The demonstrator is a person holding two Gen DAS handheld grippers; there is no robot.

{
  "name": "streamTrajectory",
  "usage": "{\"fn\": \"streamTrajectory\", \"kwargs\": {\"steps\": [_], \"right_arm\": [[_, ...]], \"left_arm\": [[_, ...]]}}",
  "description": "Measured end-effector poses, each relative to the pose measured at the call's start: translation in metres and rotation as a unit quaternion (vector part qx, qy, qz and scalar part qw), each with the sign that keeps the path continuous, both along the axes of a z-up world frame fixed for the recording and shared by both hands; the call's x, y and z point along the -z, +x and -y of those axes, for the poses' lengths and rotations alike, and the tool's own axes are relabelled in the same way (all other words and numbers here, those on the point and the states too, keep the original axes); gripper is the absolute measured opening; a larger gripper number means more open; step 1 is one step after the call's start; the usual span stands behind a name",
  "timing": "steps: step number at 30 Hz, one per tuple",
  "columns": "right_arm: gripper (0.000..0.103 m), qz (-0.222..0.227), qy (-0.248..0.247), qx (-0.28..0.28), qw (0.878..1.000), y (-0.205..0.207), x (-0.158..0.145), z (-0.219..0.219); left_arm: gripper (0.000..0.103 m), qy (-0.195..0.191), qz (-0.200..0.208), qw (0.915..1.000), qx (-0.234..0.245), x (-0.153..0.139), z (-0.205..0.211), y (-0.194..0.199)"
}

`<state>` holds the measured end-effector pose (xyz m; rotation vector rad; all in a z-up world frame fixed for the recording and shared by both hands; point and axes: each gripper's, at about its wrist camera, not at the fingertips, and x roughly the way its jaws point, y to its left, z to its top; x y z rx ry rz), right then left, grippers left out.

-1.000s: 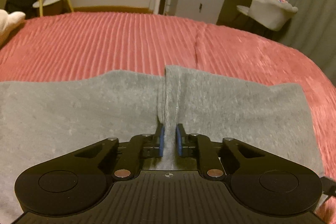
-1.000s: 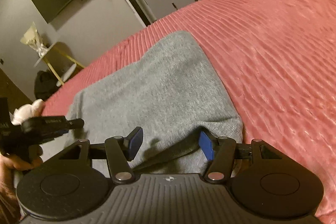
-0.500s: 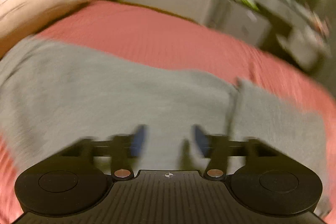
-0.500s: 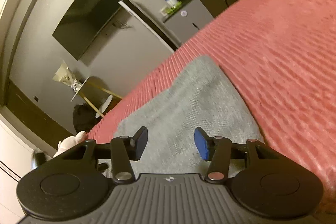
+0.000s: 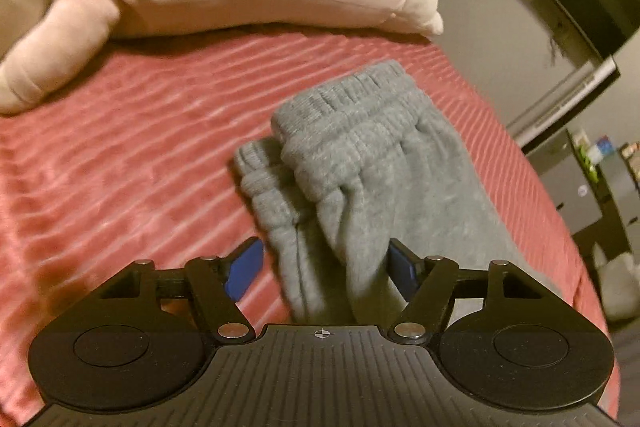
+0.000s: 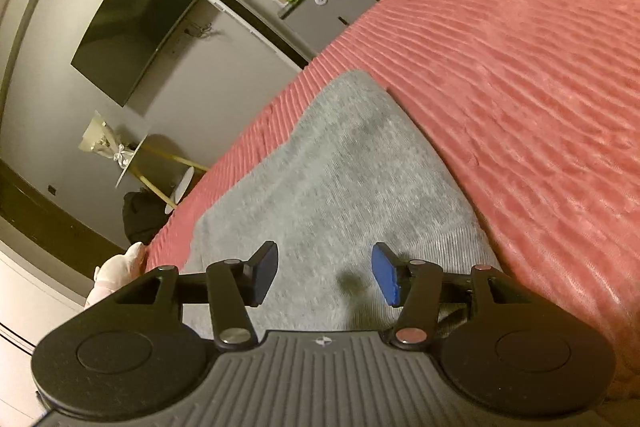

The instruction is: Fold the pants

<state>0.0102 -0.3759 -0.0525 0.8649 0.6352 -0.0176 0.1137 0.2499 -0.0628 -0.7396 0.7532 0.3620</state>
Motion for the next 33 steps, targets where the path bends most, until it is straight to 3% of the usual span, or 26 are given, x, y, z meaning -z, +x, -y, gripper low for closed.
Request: {"fn": "streamTrajectory", "kwargs": {"steps": [5,10,14,18,20,22,23,24,28,30,32,33], "right_arm": [[0.058,-0.005,0.011,0.015,1.0,-0.004,0.004,0.003],[0.058,-0.011,-0.003,0.011,1.0,-0.002,0.004,-0.001],[0.058,-0.012,-0.013,0.007,1.0,-0.001,0.003,-0.003],[0.059,-0.01,-0.009,0.008,1.0,-0.003,0.003,-0.003],[0.059,-0.009,-0.005,0.01,1.0,-0.003,0.003,-0.002],[0.059,-0.008,-0.002,0.01,1.0,-0.001,0.004,-0.001],[0.059,-0.008,-0.001,0.011,1.0,-0.001,0.004,-0.001],[0.059,-0.007,-0.001,0.011,1.0,-0.001,0.004,0.0],[0.059,-0.002,-0.001,0.01,1.0,-0.003,0.004,-0.001],[0.059,0.002,-0.001,0.008,1.0,-0.006,0.004,-0.001],[0.06,0.004,-0.002,0.006,1.0,-0.008,0.003,-0.002],[0.061,0.004,-0.004,0.004,1.0,-0.009,0.002,-0.002]], "left_arm": [[0.083,-0.005,0.003,1.0,-0.005,0.009,-0.002,0.012],[0.049,0.023,-0.002,0.9997,-0.001,0.0,0.0,0.011],[0.036,0.04,0.004,0.9992,0.008,-0.018,0.008,0.007],[0.029,0.115,0.046,0.9914,0.043,-0.056,0.039,0.002],[0.024,0.158,0.082,0.9812,0.075,-0.081,0.065,0.0],[0.015,0.216,0.125,0.9596,0.13,-0.11,0.105,-0.005],[0.013,0.243,0.143,0.9455,0.163,-0.121,0.126,-0.006],[0.001,0.267,0.158,0.9297,0.199,-0.13,0.149,-0.008],[0.001,0.302,0.211,0.8637,0.344,-0.144,0.253,-0.029],[0.003,0.31,0.197,0.8401,0.399,-0.127,0.301,-0.035],[0.01,0.297,0.161,0.8428,0.419,-0.104,0.322,-0.035],[0.013,0.283,0.143,0.8525,0.416,-0.094,0.325,-0.036]]}}
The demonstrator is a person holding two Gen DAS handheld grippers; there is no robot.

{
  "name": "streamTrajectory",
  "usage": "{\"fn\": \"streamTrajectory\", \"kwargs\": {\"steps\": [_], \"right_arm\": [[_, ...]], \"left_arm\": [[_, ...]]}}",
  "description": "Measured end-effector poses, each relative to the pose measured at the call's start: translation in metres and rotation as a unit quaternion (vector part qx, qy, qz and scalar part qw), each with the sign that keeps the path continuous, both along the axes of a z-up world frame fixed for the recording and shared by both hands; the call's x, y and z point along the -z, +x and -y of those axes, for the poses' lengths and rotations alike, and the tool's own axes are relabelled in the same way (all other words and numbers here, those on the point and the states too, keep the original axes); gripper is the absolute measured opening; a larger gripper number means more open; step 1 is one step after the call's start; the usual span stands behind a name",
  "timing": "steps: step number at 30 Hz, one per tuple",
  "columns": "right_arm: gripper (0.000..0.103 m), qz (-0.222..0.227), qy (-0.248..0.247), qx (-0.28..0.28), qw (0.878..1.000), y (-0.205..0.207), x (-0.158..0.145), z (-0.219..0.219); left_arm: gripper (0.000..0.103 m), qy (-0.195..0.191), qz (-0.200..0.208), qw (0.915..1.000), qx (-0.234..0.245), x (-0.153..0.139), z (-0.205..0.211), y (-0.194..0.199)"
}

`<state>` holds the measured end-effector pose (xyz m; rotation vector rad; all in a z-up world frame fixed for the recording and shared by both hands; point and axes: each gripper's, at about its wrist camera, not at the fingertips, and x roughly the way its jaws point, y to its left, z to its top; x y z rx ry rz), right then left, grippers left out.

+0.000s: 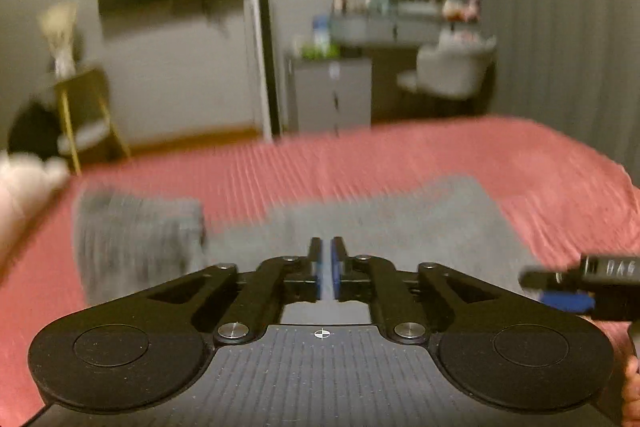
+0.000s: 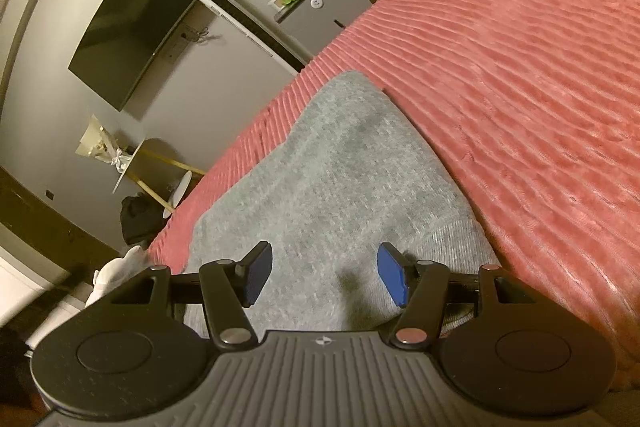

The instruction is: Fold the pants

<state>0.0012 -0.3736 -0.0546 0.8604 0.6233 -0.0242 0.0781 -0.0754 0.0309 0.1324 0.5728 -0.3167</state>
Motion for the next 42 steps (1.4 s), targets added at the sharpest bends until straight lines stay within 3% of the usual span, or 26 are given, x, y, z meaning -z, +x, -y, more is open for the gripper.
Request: {"fn": "streamTrajectory", "kwargs": {"steps": [2,3,6,9,11,14,16,18,25,29,32,37,39,42], "right_arm": [[0.063,0.004,-0.001,-0.006,1.0,-0.003,-0.002,-0.002],[0.066,0.01,-0.001,-0.012,1.0,-0.005,-0.004,-0.003],[0.067,0.022,-0.004,-0.032,0.999,-0.005,-0.007,-0.007],[0.067,0.017,-0.013,-0.059,0.998,0.007,-0.01,-0.016],[0.067,0.024,0.007,-0.087,0.996,0.02,-0.011,-0.028],[0.067,0.027,0.013,-0.147,0.989,0.053,-0.019,-0.062],[0.067,0.03,0.003,-0.183,0.983,0.076,-0.026,-0.087],[0.067,0.03,-0.007,-0.211,0.977,0.098,-0.03,-0.111],[0.067,0.009,-0.003,-0.262,0.965,0.141,-0.016,-0.157],[0.067,0.011,0.004,-0.282,0.959,0.161,-0.01,-0.173],[0.067,0.022,0.026,-0.291,0.956,0.185,-0.011,-0.184],[0.093,-0.001,0.047,-0.315,0.948,0.25,0.004,-0.215],[0.092,-0.003,0.037,-0.312,0.949,0.266,0.005,-0.229],[0.081,-0.001,0.009,-0.331,0.943,0.278,-0.009,-0.256]], "left_arm": [[0.031,-0.035,-0.033,0.998,-0.04,0.015,-0.01,-0.003],[0.047,-0.054,-0.05,0.995,-0.067,0.021,-0.023,-0.001],[0.05,-0.1,-0.084,0.9793,-0.155,0.025,-0.077,0.004],[0.068,-0.123,-0.084,0.9566,-0.25,0.019,-0.133,0.002],[0.068,-0.116,-0.085,0.9373,-0.318,0.016,-0.163,0.005],[0.068,-0.036,-0.086,0.9146,-0.393,0.014,-0.181,0.007],[0.07,-0.043,-0.092,0.9109,-0.4,0.017,-0.193,0.007],[0.07,-0.056,-0.123,0.908,-0.397,0.028,-0.204,0.015],[0.065,-0.038,-0.159,0.898,-0.408,0.059,-0.213,0.038],[0.064,-0.012,-0.161,0.8845,-0.438,0.064,-0.224,0.041],[0.064,-0.013,-0.166,0.8805,-0.444,0.068,-0.234,0.041],[0.066,-0.027,-0.196,0.8769,-0.438,0.077,-0.24,0.037],[0.067,-0.028,-0.204,0.8767,-0.435,0.079,-0.239,0.034],[0.07,-0.034,-0.208,0.8826,-0.42,0.078,-0.235,0.027]]}}
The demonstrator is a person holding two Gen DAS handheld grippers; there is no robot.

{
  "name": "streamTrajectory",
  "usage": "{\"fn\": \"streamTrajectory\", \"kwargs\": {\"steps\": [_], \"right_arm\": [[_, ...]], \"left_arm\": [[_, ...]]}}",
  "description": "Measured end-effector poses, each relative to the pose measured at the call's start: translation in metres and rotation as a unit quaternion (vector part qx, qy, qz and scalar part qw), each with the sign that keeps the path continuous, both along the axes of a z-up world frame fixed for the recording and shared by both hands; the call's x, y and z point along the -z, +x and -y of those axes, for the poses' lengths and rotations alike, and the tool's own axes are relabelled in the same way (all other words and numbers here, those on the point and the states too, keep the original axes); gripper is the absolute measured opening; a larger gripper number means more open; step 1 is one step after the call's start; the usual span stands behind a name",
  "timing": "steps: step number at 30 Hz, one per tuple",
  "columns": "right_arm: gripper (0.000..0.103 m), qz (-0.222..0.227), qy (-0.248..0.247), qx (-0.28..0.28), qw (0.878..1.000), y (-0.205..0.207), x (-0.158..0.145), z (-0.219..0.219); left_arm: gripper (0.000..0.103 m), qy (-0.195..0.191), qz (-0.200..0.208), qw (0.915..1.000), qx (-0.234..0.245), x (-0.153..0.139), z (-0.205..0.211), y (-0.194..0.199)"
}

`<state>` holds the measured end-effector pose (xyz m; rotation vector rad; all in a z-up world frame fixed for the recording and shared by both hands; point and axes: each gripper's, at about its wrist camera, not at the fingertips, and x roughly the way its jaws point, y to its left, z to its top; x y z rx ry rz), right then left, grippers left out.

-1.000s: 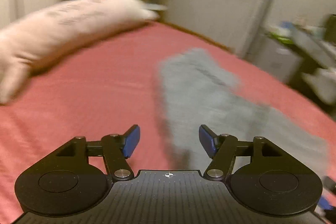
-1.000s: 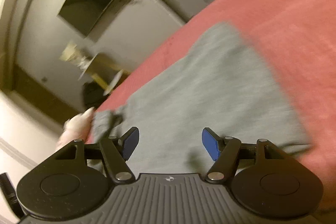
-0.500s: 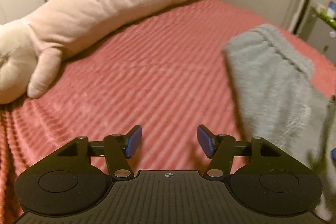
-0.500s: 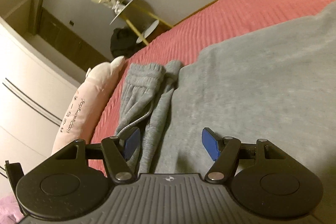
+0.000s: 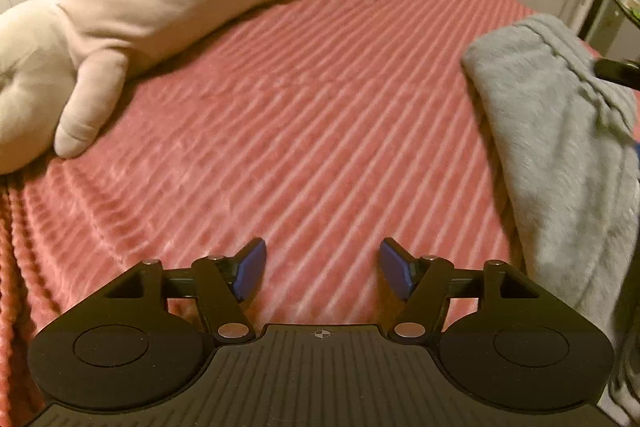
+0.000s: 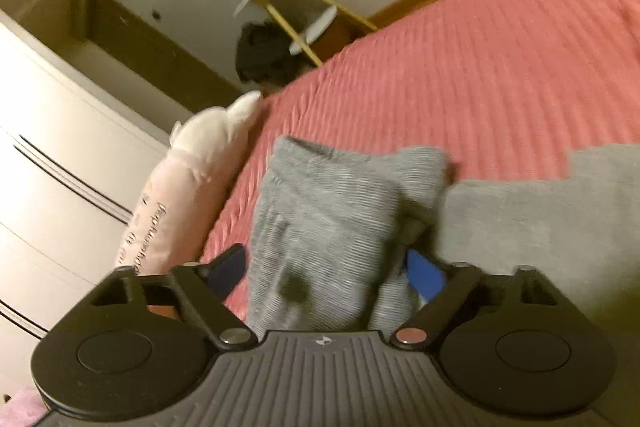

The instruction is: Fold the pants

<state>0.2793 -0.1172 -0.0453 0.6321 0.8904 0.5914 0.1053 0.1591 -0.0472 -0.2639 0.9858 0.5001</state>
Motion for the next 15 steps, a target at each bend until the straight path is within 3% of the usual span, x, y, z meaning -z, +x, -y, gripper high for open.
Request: {"fn": "streamTrajectory", "kwargs": {"steps": [3,8,10,15], "right_arm": [[0.041,0.007,-0.039,0.011,0.999,0.003,0.0,-0.013],[0.044,-0.05,0.033,0.031,0.998,0.015,0.03,0.009],[0.026,-0.055,0.033,0.038,0.997,0.013,0.023,0.011],[0.021,0.043,0.002,0.047,0.998,-0.031,-0.027,0.016]], "left_arm": [[0.071,-0.018,0.011,0.9995,0.025,-0.004,0.009,-0.007],[0.071,-0.027,0.002,0.9979,0.058,-0.006,0.027,-0.015],[0.071,-0.033,0.004,0.9978,0.058,-0.007,0.029,-0.02],[0.071,-0.021,0.003,0.999,0.04,-0.011,0.028,-0.03]]}}
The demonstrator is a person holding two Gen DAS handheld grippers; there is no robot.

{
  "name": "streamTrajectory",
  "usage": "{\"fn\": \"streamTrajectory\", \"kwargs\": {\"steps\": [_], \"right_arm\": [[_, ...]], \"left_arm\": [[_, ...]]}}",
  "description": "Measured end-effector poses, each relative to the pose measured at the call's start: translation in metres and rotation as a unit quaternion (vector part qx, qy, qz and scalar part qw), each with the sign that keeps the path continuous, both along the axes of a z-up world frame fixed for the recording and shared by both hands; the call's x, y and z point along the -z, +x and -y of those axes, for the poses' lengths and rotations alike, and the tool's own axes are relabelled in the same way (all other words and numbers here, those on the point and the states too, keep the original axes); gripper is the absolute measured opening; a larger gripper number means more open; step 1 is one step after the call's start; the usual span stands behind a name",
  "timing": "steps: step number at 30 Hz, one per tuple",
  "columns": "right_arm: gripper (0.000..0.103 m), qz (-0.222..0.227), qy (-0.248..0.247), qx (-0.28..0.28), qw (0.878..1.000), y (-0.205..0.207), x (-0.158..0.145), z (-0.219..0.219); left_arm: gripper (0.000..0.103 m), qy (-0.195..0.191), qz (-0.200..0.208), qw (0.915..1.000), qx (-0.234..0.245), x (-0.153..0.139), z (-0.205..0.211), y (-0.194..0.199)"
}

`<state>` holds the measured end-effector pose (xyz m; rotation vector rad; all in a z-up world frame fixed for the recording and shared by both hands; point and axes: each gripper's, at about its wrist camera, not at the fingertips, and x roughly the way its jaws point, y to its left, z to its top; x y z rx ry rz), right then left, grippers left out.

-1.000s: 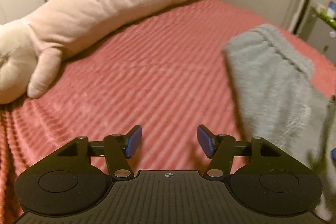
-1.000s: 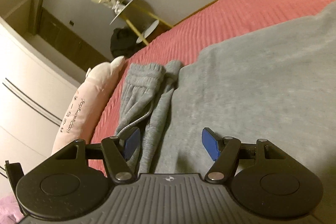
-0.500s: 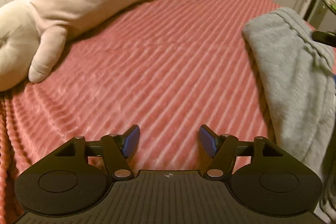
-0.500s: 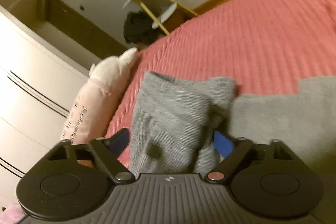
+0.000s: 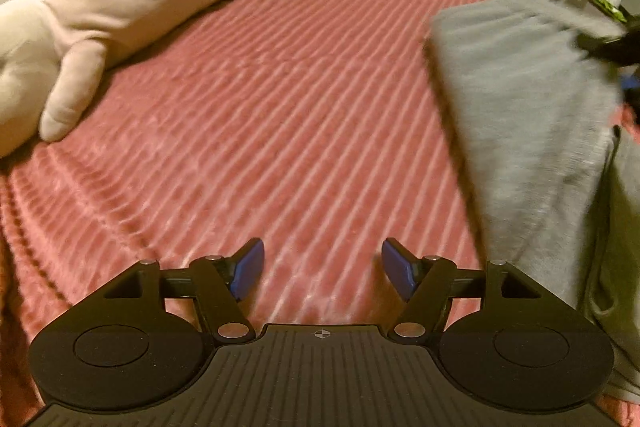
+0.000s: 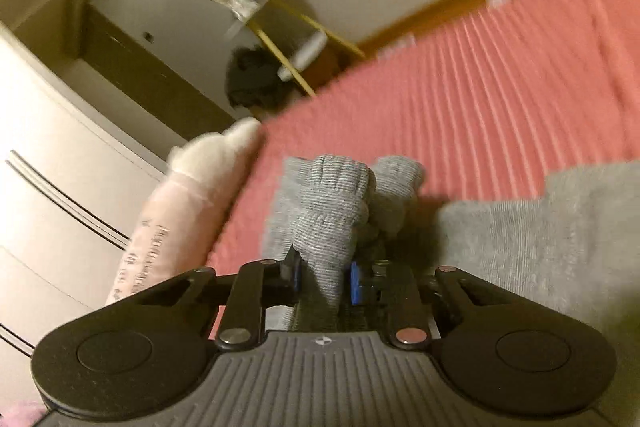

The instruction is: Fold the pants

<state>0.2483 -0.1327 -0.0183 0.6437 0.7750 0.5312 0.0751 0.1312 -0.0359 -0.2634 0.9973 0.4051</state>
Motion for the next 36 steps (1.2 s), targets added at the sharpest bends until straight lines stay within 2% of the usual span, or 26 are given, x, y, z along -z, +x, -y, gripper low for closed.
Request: {"fn": "streamTrajectory", "kwargs": {"steps": [4,7,9,12,14,16,17,18,19,21,23,25,27,30,32,34,36], "right_arm": [[0.021,0.064,-0.002,0.04,0.997,-0.049,-0.036,0.027],[0.021,0.093,0.008,0.088,0.992,-0.091,-0.055,0.065],[0.021,0.114,0.015,0.126,0.985,-0.119,-0.064,0.091],[0.021,0.136,-0.009,0.202,0.97,-0.17,-0.071,0.131],[0.023,0.12,-0.033,0.256,0.959,-0.203,-0.068,0.154],[0.041,0.089,-0.069,0.293,0.949,-0.222,-0.057,0.168],[0.048,0.058,-0.091,0.299,0.948,-0.224,-0.047,0.177],[0.054,0.024,-0.097,0.303,0.948,-0.225,-0.037,0.186],[0.055,-0.003,-0.093,0.315,0.944,-0.229,-0.027,0.197],[0.058,-0.025,-0.055,0.335,0.94,-0.24,-0.013,0.22],[0.065,-0.033,0.001,0.344,0.938,-0.248,-0.005,0.241],[0.065,-0.048,0.042,0.341,0.938,-0.248,0.003,0.254],[0.066,-0.059,0.056,0.336,0.938,-0.243,0.014,0.254],[0.067,-0.092,0.036,0.341,0.935,-0.234,0.031,0.246],[0.073,-0.103,0.062,0.334,0.935,-0.226,0.047,0.252],[0.084,-0.108,0.108,0.322,0.934,-0.218,0.061,0.257],[0.088,-0.107,0.124,0.319,0.933,-0.212,0.069,0.26]], "left_arm": [[0.071,0.001,0.004,1.0,0.0,-0.005,0.001,-0.009],[0.071,0.008,0.012,0.9999,0.007,-0.011,0.003,-0.007],[0.071,0.014,0.017,0.9996,0.018,-0.016,0.01,-0.008],[0.072,0.004,0.027,0.9986,0.046,-0.022,0.027,-0.01],[0.074,-0.006,0.034,0.997,0.069,-0.024,0.041,-0.012],[0.075,-0.015,0.033,0.995,0.093,-0.024,0.056,-0.011],[0.075,-0.02,0.032,0.9938,0.104,-0.024,0.062,-0.01],[0.075,-0.023,0.031,0.9926,0.115,-0.024,0.069,-0.01],[0.077,-0.022,0.03,0.9916,0.124,-0.023,0.074,-0.01],[0.078,-0.015,0.027,0.99,0.137,-0.021,0.083,-0.009],[0.078,-0.019,0.021,0.9901,0.138,-0.019,0.087,-0.007],[0.078,-0.026,0.017,0.9905,0.134,-0.018,0.09,-0.006],[0.078,-0.022,0.017,0.9906,0.134,-0.019,0.093,-0.006],[0.078,-0.017,0.013,0.9912,0.131,-0.019,0.093,-0.008],[0.078,-0.022,0.009,0.9926,0.119,-0.018,0.09,-0.007],[0.078,-0.031,0.01,0.9934,0.11,-0.018,0.086,-0.007],[0.078,-0.029,0.009,0.9944,0.101,-0.018,0.086,-0.009]]}}
